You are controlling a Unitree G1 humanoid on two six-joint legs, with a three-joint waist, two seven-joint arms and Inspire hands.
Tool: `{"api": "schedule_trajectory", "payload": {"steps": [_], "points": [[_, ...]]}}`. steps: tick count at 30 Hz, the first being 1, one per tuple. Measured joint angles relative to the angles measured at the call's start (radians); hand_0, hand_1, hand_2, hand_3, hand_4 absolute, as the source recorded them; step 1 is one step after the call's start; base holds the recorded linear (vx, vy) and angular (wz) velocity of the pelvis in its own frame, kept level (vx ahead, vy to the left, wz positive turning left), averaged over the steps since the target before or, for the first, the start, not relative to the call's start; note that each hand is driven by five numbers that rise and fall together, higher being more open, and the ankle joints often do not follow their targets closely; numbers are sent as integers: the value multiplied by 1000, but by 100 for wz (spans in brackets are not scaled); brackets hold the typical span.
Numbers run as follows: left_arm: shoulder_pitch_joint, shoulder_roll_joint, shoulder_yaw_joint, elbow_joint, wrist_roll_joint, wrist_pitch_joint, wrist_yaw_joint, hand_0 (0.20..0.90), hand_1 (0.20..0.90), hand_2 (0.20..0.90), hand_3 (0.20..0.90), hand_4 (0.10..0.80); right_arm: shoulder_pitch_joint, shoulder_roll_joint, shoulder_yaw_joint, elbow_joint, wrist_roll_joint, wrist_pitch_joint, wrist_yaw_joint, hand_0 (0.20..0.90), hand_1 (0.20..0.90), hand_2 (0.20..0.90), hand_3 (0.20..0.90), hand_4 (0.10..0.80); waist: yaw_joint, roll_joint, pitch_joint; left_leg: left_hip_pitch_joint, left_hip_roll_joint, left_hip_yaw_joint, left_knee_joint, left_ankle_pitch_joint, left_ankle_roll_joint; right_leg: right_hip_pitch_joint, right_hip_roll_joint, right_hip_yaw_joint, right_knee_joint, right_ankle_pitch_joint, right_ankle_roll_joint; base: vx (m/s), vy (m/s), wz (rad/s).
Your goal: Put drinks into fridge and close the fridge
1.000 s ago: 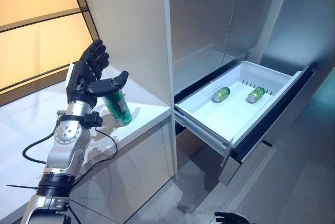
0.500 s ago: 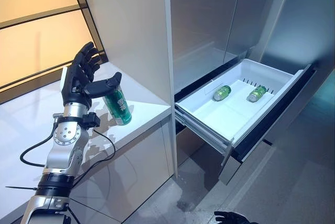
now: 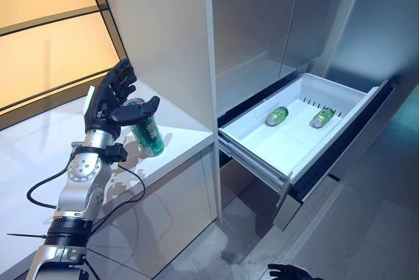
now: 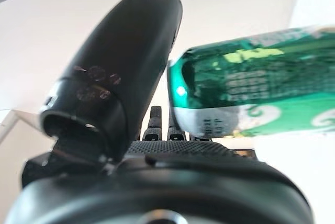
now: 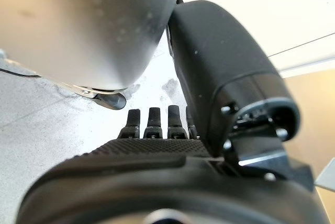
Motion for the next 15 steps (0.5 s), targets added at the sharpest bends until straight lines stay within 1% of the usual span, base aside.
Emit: {"api": "schedule_trajectory", "payload": {"steps": [3, 7, 15], "points": [[17, 0, 0, 10, 1, 11, -1, 900, 900, 900, 900, 800, 0, 0, -1, 0, 0, 2, 0, 900, 900, 900, 900, 800, 1, 0, 0, 1, 0, 0, 0, 0, 0, 1, 0, 0, 0, 0, 0, 0, 0, 0], [19, 0, 0, 29, 1, 23, -21, 900, 900, 900, 900, 800, 0, 0, -3, 1, 0, 3, 1, 900, 900, 900, 900, 800, 1, 0, 0, 2, 0, -1, 0, 0, 0, 3, 0, 0, 0, 0, 0, 0, 0, 0], [27, 0, 0, 30, 3, 40, -22, 900, 900, 900, 900, 800, 0, 0, -4, -1, 0, 4, 1, 900, 900, 900, 900, 800, 1, 1, 1, 2, 0, -1, 0, 0, 0, 3, 0, -1, 0, 0, 0, 0, 0, 0]]}}
